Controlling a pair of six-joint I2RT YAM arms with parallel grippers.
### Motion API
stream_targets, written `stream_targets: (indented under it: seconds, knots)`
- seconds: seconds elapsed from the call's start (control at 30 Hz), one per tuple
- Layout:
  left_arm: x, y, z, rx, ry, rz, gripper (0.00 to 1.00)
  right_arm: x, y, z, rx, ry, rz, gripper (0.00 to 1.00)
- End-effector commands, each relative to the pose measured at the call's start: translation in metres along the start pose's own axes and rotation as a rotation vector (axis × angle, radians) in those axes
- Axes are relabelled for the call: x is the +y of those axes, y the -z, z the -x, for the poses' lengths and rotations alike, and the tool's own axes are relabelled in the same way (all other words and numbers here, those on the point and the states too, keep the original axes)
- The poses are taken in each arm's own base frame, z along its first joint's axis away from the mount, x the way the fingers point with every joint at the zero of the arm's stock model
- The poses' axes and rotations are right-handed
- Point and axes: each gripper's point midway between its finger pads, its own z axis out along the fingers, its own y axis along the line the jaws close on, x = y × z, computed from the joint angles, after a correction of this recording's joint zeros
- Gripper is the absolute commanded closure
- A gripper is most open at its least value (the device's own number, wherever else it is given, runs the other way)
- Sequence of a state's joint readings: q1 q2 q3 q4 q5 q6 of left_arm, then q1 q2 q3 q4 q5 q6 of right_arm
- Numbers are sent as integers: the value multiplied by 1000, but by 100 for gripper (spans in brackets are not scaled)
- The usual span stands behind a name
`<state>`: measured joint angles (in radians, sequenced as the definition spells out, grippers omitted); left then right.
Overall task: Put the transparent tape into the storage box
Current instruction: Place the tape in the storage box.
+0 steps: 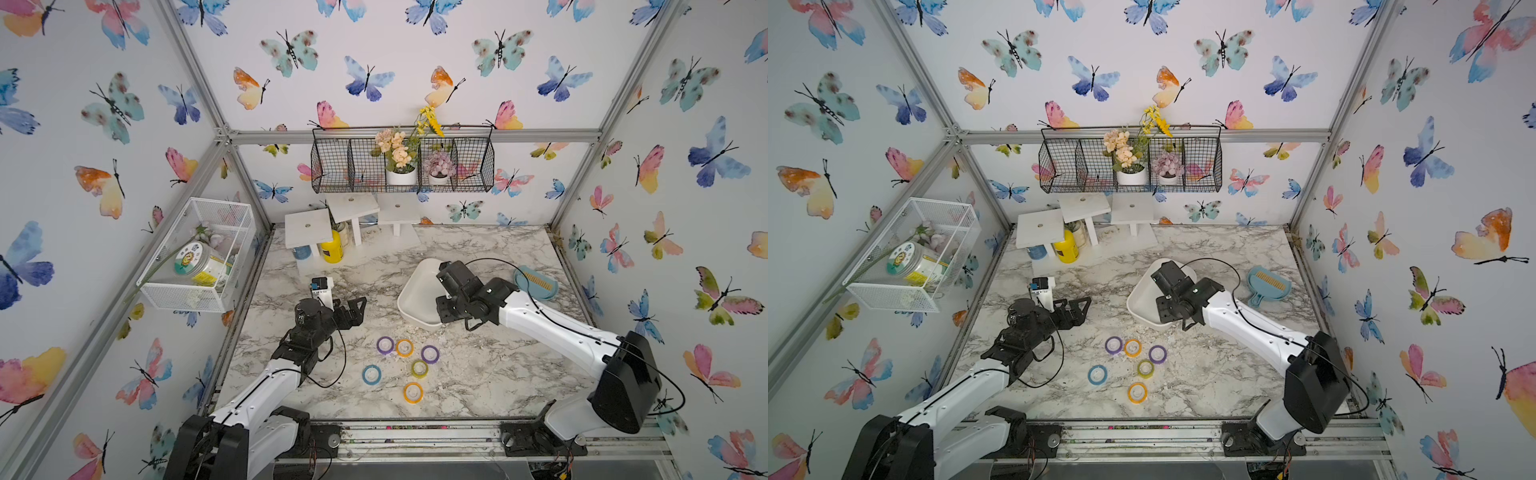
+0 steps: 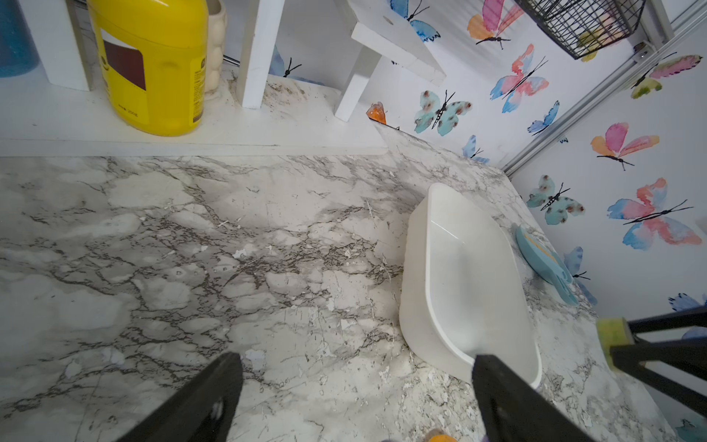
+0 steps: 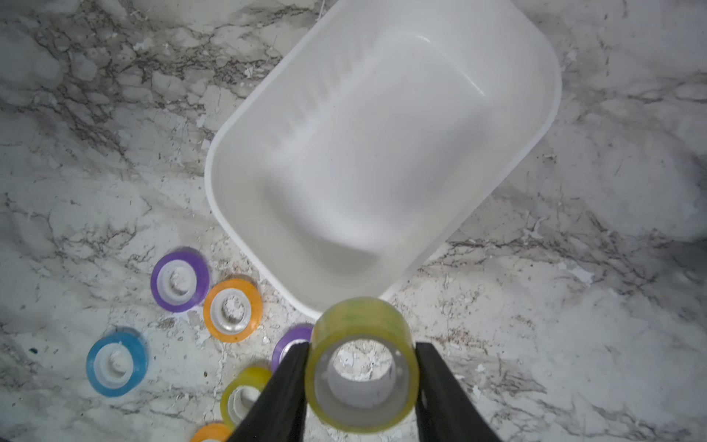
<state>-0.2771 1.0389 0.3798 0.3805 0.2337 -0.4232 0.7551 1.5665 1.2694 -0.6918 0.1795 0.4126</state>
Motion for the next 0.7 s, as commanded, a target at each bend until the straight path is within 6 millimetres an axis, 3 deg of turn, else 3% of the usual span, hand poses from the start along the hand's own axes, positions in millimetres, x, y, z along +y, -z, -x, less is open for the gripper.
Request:
stream_targets:
  seconds: [0.0,0.13,0.33,0.67]
  knots:
    - [0,0,8,-20,-9,16,1,-5,-23,26,1,48,7,58]
    - [-1,1,9,-25,-9,12,1,-18,-57,57,9,27,-6,58]
    - [-1,2,10,-29,-10,14,1,-35,-101,85,33,-9,2,59]
    - [-1,2,10,-31,-9,14,1,-31,-145,98,48,-5,26,59]
